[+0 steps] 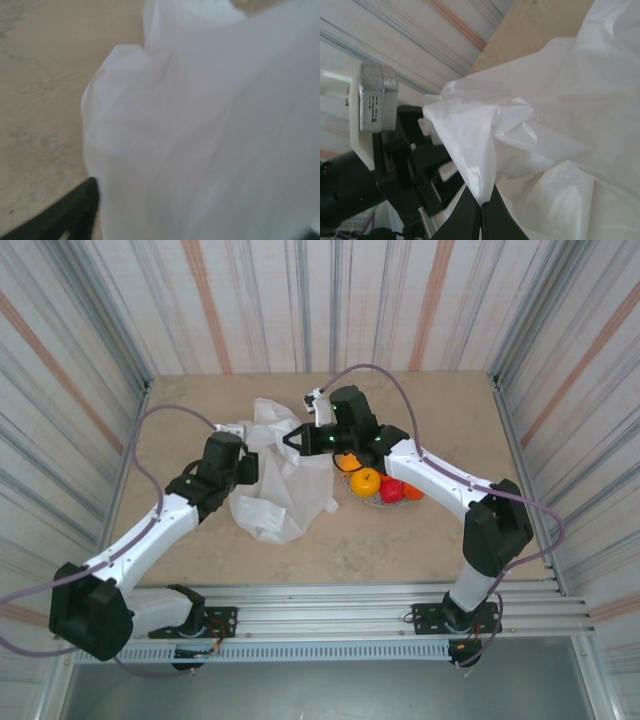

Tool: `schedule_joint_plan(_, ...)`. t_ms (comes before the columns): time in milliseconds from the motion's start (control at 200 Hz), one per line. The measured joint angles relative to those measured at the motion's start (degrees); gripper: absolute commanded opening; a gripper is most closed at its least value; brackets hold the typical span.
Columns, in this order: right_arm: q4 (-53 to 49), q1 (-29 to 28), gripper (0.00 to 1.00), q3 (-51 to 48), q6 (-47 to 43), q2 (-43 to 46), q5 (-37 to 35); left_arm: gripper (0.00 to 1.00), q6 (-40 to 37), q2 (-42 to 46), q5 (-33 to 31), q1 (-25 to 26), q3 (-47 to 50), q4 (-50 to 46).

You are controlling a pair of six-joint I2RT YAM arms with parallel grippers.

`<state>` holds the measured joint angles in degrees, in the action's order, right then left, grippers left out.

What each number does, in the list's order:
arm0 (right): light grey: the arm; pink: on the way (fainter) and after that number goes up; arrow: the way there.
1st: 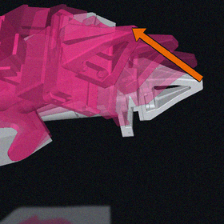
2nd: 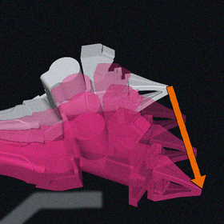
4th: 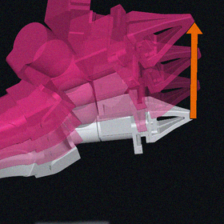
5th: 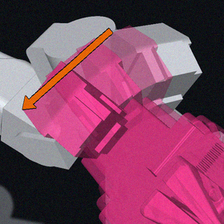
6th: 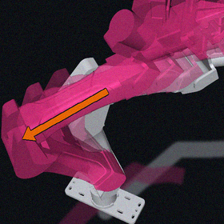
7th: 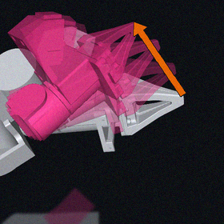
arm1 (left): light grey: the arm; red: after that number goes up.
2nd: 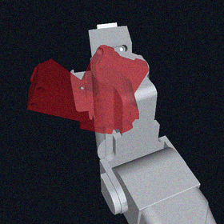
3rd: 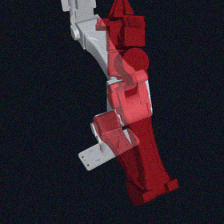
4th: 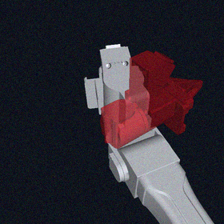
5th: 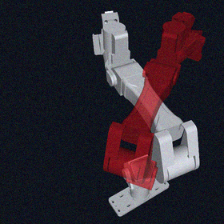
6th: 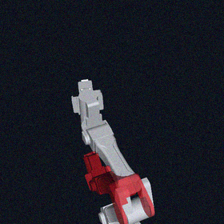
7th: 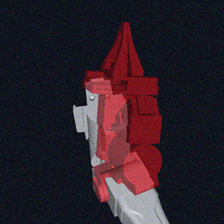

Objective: Place the fruits into the plastic bag

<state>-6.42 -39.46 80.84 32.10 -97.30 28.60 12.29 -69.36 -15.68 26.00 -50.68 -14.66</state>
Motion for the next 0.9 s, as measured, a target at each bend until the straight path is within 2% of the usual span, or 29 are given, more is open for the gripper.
schedule_joint_plan(105,-0.96,1.57,0.00,1.07,-1.27,-0.57,1.97,0.10,-1.53,-3.41,1.36,-0.04,-2.12,1.62)
schedule_joint_plan(175,-1.60,2.47,0.00,1.73,-2.01,-1.22,2.45,0.00,-1.90,-5.57,2.69,-0.07,-4.13,0.72)
schedule_joint_plan(210,-2.12,2.91,0.00,2.27,-2.62,-1.81,2.32,0.00,-2.14,-6.10,3.48,-0.04,-4.94,-0.09)
schedule_joint_plan(331,-4.57,4.02,0.26,6.43,-4.00,-5.62,-0.83,0.00,-0.13,-5.18,7.10,-0.04,-6.12,-2.89)
schedule_joint_plan(486,-8.72,4.50,0.46,12.09,-7.39,-10.71,-6.38,0.00,5.14,-2.27,10.56,-1.22,-6.69,-7.04)
schedule_joint_plan(621,-12.26,5.44,0.73,11.67,-10.19,-9.60,-8.90,0.00,9.70,-2.05,12.96,-3.91,-7.61,-9.38)
schedule_joint_plan(752,-14.80,6.69,0.99,6.73,-12.85,-2.03,-11.06,0.00,11.93,-2.05,13.92,-4.20,-7.61,-10.64)
schedule_joint_plan(897,-16.55,6.86,0.99,-0.31,-14.05,10.86,-13.75,0.00,12.48,-2.08,14.78,-4.31,-7.63,-10.97)
